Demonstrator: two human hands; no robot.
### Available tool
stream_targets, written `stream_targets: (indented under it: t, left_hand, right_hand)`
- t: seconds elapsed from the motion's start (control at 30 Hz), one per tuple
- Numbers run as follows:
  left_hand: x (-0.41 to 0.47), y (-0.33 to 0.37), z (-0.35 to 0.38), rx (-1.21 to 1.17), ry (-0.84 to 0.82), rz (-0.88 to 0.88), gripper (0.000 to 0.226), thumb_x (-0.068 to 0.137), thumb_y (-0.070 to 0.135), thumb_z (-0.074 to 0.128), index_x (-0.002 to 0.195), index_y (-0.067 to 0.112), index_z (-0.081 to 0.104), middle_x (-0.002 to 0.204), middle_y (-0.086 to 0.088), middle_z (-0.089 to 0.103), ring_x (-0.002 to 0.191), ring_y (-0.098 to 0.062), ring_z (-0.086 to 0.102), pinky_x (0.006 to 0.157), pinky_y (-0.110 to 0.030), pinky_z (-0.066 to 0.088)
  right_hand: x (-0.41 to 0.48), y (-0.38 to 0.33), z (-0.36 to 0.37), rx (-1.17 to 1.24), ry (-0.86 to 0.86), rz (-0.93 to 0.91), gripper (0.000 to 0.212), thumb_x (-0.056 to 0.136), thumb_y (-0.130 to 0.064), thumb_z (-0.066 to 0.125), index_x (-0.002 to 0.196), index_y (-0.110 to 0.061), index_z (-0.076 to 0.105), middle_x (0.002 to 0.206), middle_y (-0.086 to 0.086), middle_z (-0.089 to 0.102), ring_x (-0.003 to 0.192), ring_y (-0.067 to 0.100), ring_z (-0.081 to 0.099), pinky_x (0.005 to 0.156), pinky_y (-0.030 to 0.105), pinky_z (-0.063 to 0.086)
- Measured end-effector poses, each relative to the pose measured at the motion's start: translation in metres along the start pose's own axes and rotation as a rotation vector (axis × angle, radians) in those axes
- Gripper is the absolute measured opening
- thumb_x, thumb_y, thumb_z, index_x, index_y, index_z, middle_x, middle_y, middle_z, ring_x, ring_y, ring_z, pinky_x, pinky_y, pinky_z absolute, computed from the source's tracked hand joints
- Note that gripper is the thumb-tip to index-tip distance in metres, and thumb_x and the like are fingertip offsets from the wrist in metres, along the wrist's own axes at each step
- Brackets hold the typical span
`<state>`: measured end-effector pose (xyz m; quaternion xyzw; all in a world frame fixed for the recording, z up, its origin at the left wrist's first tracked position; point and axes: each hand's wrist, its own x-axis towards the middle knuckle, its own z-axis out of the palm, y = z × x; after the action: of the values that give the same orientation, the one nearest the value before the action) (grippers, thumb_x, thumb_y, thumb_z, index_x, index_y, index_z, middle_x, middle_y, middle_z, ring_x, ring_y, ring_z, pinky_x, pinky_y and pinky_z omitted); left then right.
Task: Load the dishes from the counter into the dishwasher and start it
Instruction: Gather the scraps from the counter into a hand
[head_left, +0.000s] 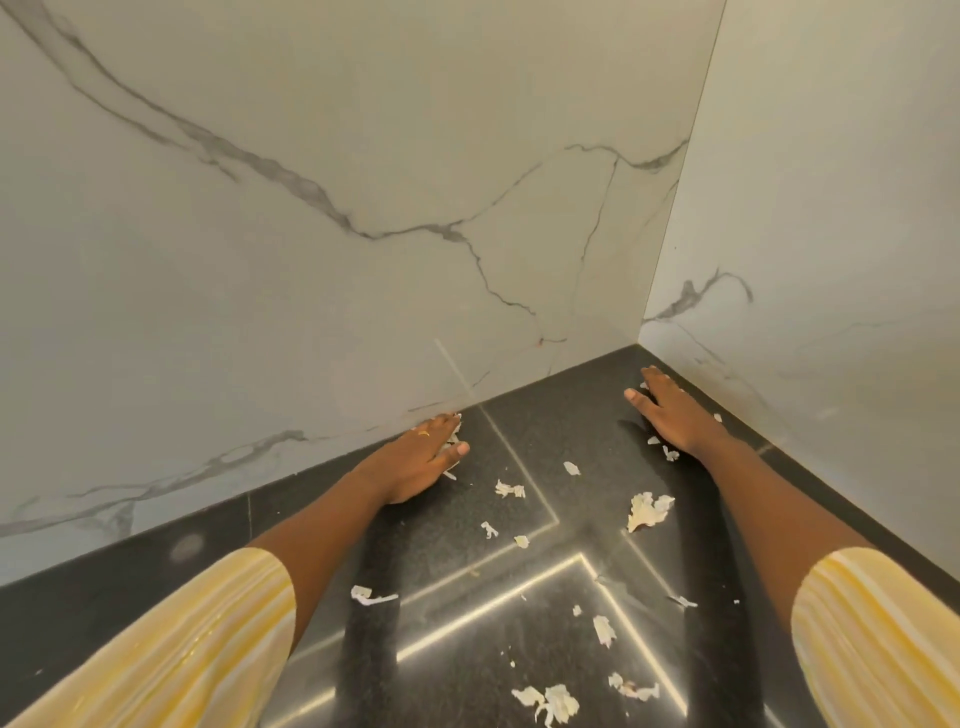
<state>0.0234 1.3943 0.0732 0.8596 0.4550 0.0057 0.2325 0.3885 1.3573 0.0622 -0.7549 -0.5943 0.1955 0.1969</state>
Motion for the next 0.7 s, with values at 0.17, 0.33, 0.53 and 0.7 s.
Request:
stream_targets:
  t: [0.17, 0.33, 0.53, 0.7]
  left_hand:
    - [-0.01, 0.008, 0.006, 0.059, -0.06, 0.073, 0.056, 0.101, 0.043, 0.015, 0.15, 0.02, 0.001, 0.158, 0.005, -0.003, 0.145, -0.015, -0.006, 0.114, -0.028, -0.004]
    - [-0.047, 0.042, 0.034, 0.086, -0.072, 0.182, 0.059, 0.1, 0.045, 0.015, 0.149, 0.018, -0.004, 0.158, 0.003, -0.008, 0.145, -0.013, -0.007, 0.114, -0.025, -0.006]
    - [-0.104, 0.063, 0.045, 0.039, -0.208, 0.415, 0.048, 0.093, 0.059, 0.009, 0.135, 0.056, -0.014, 0.147, 0.021, -0.004, 0.134, 0.003, -0.008, 0.11, -0.02, -0.005]
    - [-0.102, 0.032, 0.021, -0.102, 0.022, 0.137, 0.053, 0.1, 0.039, 0.016, 0.148, 0.026, -0.002, 0.158, 0.004, 0.006, 0.136, 0.003, -0.006, 0.109, -0.015, -0.01]
  right_hand:
    - [-0.036, -0.013, 0.003, -0.042, -0.158, -0.215, 0.041, 0.103, -0.029, 0.029, 0.143, -0.021, 0.036, 0.153, -0.005, 0.027, 0.142, 0.01, 0.019, 0.116, 0.027, 0.005]
    - [-0.123, -0.04, 0.015, 0.004, -0.257, -0.437, 0.038, 0.1, -0.029, 0.035, 0.137, -0.026, 0.045, 0.142, -0.018, 0.035, 0.132, -0.003, 0.028, 0.113, 0.015, 0.009]
    - [-0.199, -0.056, 0.005, 0.224, -0.154, -0.492, 0.042, 0.095, -0.049, 0.042, 0.136, -0.038, 0.042, 0.107, -0.021, 0.068, 0.054, 0.009, 0.061, 0.062, 0.013, 0.05]
    - [-0.137, -0.011, -0.019, -0.111, -0.025, -0.183, 0.05, 0.097, -0.041, 0.039, 0.143, -0.023, 0.034, 0.152, -0.008, 0.026, 0.14, 0.016, 0.027, 0.114, 0.041, 0.024]
